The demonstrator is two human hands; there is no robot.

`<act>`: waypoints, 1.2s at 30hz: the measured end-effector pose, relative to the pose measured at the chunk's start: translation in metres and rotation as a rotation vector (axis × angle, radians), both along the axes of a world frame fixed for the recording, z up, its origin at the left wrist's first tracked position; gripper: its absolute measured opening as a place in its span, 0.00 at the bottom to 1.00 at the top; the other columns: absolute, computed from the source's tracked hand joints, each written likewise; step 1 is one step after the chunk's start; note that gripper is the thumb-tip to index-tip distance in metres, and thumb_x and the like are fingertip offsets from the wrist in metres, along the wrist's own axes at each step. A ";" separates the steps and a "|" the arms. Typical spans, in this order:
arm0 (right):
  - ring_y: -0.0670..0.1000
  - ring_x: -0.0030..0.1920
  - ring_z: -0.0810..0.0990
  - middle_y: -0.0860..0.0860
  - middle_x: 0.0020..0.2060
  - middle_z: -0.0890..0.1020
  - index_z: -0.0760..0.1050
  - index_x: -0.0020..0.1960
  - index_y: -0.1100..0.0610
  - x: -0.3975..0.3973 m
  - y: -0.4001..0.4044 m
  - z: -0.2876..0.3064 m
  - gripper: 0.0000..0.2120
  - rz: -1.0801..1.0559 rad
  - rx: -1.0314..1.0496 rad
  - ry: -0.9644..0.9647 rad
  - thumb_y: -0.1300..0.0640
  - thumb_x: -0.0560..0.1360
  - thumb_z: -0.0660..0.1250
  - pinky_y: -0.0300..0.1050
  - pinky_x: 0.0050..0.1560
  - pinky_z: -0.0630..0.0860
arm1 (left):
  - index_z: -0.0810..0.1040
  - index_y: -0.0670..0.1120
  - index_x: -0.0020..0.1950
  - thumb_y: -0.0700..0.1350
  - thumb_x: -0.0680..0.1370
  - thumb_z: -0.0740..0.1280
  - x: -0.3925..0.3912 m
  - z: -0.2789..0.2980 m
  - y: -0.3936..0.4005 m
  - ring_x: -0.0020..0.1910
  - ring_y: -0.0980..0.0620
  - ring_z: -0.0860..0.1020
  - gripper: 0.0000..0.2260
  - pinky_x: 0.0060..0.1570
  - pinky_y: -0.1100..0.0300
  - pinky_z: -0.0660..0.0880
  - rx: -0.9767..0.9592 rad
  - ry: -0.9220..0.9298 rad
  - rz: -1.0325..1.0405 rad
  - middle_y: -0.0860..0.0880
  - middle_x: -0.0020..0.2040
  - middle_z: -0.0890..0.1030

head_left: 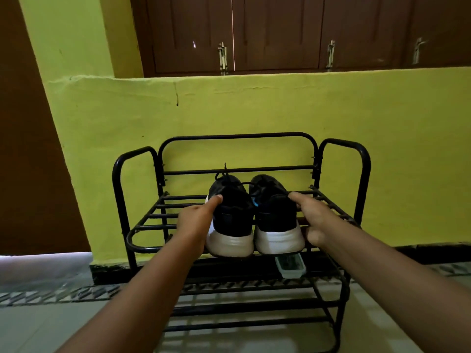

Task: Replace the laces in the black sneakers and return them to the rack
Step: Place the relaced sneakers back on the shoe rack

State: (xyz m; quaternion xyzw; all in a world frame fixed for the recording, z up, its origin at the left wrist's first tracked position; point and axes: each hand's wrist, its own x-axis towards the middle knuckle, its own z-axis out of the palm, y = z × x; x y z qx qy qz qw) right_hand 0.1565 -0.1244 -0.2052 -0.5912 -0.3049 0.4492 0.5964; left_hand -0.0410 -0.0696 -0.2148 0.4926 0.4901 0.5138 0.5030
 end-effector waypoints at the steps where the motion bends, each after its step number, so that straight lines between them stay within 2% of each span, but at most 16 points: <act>1: 0.55 0.43 0.78 0.53 0.45 0.79 0.76 0.46 0.56 0.000 0.003 -0.001 0.08 -0.005 0.002 -0.004 0.51 0.76 0.65 0.52 0.49 0.75 | 0.74 0.43 0.41 0.54 0.75 0.69 0.001 -0.001 0.002 0.41 0.49 0.75 0.14 0.51 0.53 0.71 0.010 0.002 -0.025 0.46 0.41 0.77; 3: 0.55 0.41 0.78 0.54 0.43 0.80 0.76 0.48 0.56 -0.002 0.005 -0.004 0.10 -0.017 0.006 0.000 0.50 0.78 0.62 0.49 0.45 0.76 | 0.78 0.43 0.52 0.58 0.76 0.66 0.001 -0.004 0.006 0.52 0.46 0.77 0.18 0.60 0.49 0.72 0.019 0.005 -0.064 0.46 0.50 0.79; 5: 0.56 0.44 0.79 0.55 0.46 0.81 0.76 0.56 0.57 -0.002 0.004 -0.009 0.15 -0.006 0.020 0.000 0.48 0.81 0.56 0.49 0.45 0.77 | 0.76 0.43 0.62 0.60 0.76 0.63 -0.001 -0.009 0.007 0.58 0.45 0.77 0.23 0.62 0.45 0.72 0.021 0.055 -0.145 0.45 0.58 0.79; 6: 0.57 0.50 0.79 0.56 0.52 0.80 0.74 0.62 0.56 0.000 0.004 -0.013 0.19 0.009 0.021 -0.027 0.46 0.81 0.54 0.52 0.51 0.77 | 0.75 0.44 0.62 0.59 0.77 0.61 -0.002 -0.014 0.008 0.59 0.46 0.76 0.22 0.61 0.47 0.72 0.046 0.079 -0.181 0.46 0.60 0.79; 8: 0.56 0.65 0.72 0.54 0.67 0.72 0.65 0.72 0.54 0.007 0.003 -0.020 0.28 0.086 0.021 -0.153 0.38 0.79 0.50 0.55 0.67 0.68 | 0.74 0.44 0.63 0.55 0.80 0.58 -0.003 -0.022 0.003 0.59 0.51 0.74 0.19 0.55 0.55 0.72 0.137 0.158 -0.204 0.49 0.60 0.77; 10: 0.54 0.72 0.64 0.50 0.73 0.65 0.59 0.75 0.52 0.010 0.000 -0.028 0.38 0.177 0.048 -0.327 0.30 0.73 0.50 0.56 0.72 0.61 | 0.70 0.43 0.68 0.55 0.80 0.57 -0.003 -0.030 -0.002 0.58 0.53 0.73 0.21 0.48 0.61 0.71 0.259 0.268 -0.178 0.49 0.63 0.75; 11: 0.53 0.72 0.64 0.50 0.73 0.65 0.57 0.75 0.51 0.011 -0.001 -0.033 0.45 0.196 0.057 -0.437 0.26 0.67 0.53 0.56 0.71 0.61 | 0.67 0.44 0.69 0.56 0.80 0.57 -0.003 -0.034 -0.006 0.58 0.54 0.73 0.23 0.47 0.62 0.71 0.316 0.330 -0.174 0.50 0.63 0.74; 13: 0.55 0.70 0.66 0.50 0.70 0.67 0.54 0.75 0.49 0.008 -0.007 -0.043 0.56 0.171 0.042 -0.711 0.19 0.55 0.59 0.57 0.68 0.66 | 0.63 0.47 0.72 0.60 0.76 0.62 -0.001 -0.042 -0.012 0.59 0.54 0.71 0.29 0.52 0.60 0.69 0.423 0.524 -0.150 0.53 0.62 0.71; 15: 0.56 0.69 0.65 0.52 0.69 0.66 0.52 0.74 0.50 0.008 -0.010 -0.055 0.61 0.138 0.004 -0.975 0.19 0.51 0.63 0.58 0.65 0.69 | 0.58 0.47 0.74 0.65 0.70 0.67 0.002 -0.048 -0.017 0.63 0.51 0.70 0.39 0.55 0.58 0.71 0.478 0.778 -0.088 0.50 0.65 0.69; 17: 0.57 0.68 0.65 0.55 0.69 0.64 0.52 0.74 0.55 0.007 -0.014 -0.058 0.57 0.090 0.004 -1.096 0.26 0.57 0.67 0.57 0.64 0.69 | 0.56 0.45 0.74 0.67 0.68 0.68 0.006 -0.050 -0.018 0.64 0.48 0.69 0.44 0.54 0.57 0.70 0.474 0.912 -0.034 0.46 0.67 0.68; 19: 0.56 0.64 0.68 0.56 0.65 0.66 0.56 0.69 0.59 0.004 -0.018 -0.054 0.47 0.041 0.014 -1.103 0.35 0.63 0.72 0.52 0.59 0.72 | 0.58 0.44 0.72 0.65 0.67 0.70 0.009 -0.047 -0.018 0.62 0.48 0.70 0.43 0.50 0.58 0.70 0.418 0.894 -0.011 0.45 0.65 0.69; 21: 0.55 0.59 0.71 0.56 0.61 0.67 0.58 0.65 0.59 0.006 -0.020 -0.051 0.41 0.004 0.029 -1.083 0.40 0.64 0.75 0.48 0.52 0.73 | 0.63 0.45 0.70 0.64 0.66 0.72 0.011 -0.043 -0.015 0.58 0.48 0.74 0.40 0.49 0.58 0.73 0.386 0.850 -0.015 0.46 0.62 0.73; 24: 0.55 0.56 0.73 0.56 0.60 0.69 0.59 0.62 0.58 0.005 -0.018 -0.046 0.38 0.005 0.016 -1.086 0.42 0.64 0.75 0.48 0.48 0.74 | 0.66 0.48 0.66 0.63 0.65 0.73 0.005 -0.038 -0.012 0.53 0.50 0.77 0.36 0.44 0.59 0.73 0.384 0.836 -0.028 0.50 0.57 0.78; 27: 0.57 0.56 0.73 0.56 0.61 0.68 0.59 0.62 0.59 0.004 -0.012 -0.045 0.38 -0.015 -0.016 -1.076 0.43 0.65 0.75 0.47 0.46 0.72 | 0.65 0.48 0.68 0.62 0.65 0.74 0.003 -0.037 -0.007 0.51 0.51 0.76 0.37 0.41 0.61 0.71 0.369 0.788 -0.037 0.51 0.57 0.78; 33: 0.59 0.54 0.75 0.55 0.59 0.71 0.59 0.61 0.58 0.000 0.006 -0.042 0.37 -0.092 -0.085 -1.078 0.43 0.64 0.75 0.46 0.41 0.70 | 0.65 0.47 0.69 0.60 0.66 0.74 0.012 -0.042 0.005 0.55 0.48 0.77 0.37 0.45 0.59 0.72 0.377 0.737 -0.008 0.49 0.59 0.77; 36: 0.59 0.54 0.75 0.55 0.58 0.71 0.59 0.61 0.58 -0.001 0.015 -0.041 0.37 -0.120 -0.099 -1.071 0.42 0.64 0.75 0.48 0.43 0.72 | 0.65 0.48 0.69 0.60 0.66 0.75 0.015 -0.041 0.013 0.54 0.49 0.77 0.37 0.49 0.56 0.75 0.353 0.703 -0.008 0.50 0.58 0.78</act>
